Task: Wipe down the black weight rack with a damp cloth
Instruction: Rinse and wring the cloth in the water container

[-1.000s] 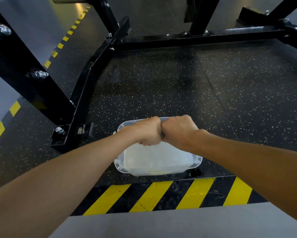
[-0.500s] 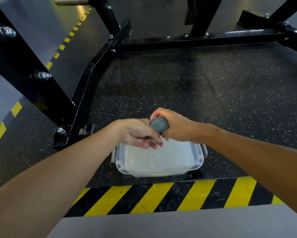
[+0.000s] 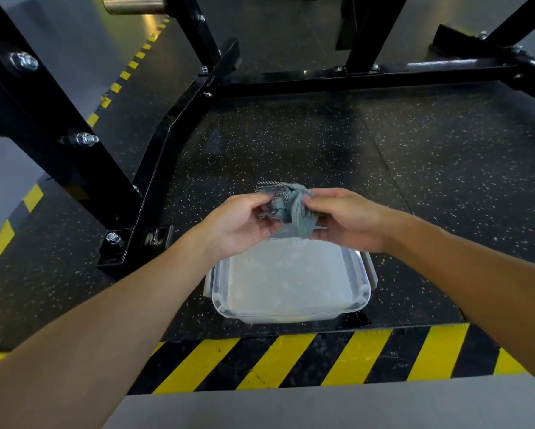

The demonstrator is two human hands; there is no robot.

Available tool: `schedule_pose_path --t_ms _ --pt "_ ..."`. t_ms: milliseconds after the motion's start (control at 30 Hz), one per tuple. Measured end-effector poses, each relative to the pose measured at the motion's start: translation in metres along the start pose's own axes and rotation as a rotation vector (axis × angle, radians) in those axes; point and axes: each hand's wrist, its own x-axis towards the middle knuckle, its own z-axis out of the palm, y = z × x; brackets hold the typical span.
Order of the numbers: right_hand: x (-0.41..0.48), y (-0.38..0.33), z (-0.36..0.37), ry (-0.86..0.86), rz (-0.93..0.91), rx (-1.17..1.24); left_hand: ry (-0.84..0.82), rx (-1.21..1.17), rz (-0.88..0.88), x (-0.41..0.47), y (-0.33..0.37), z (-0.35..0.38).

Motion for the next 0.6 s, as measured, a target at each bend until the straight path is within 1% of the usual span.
schedule_pose_path --t_ms 33,100,167,267,367,467,533,600 --pt "-0.001 -0.003 0.002 -0.028 -0.005 0.040 0.033 -0.047 0.013 0.001 0.000 0.001" --pt "-0.001 -0.009 0.006 -0.040 -0.016 0.085 0.040 -0.105 0.015 0.001 0.000 0.005" --pt "-0.001 -0.014 0.010 0.011 -0.024 0.090 0.002 -0.106 -0.033 0.000 -0.001 0.007" --pt "0.005 -0.017 0.012 0.193 -0.046 -0.016 -0.116 0.048 -0.075 -0.001 -0.001 0.011" --pt "0.012 -0.020 0.012 0.287 -0.084 -0.055 -0.114 0.204 -0.050 -0.002 0.001 0.017" --pt "0.011 -0.024 0.011 0.244 -0.095 -0.023 -0.091 0.330 0.009 -0.002 0.004 0.019" --pt "0.007 -0.027 0.010 0.187 -0.100 -0.025 -0.034 0.340 0.062 0.000 0.005 0.019" --pt "0.006 -0.029 0.010 0.167 -0.100 -0.013 0.055 0.330 0.130 0.005 0.004 0.020"
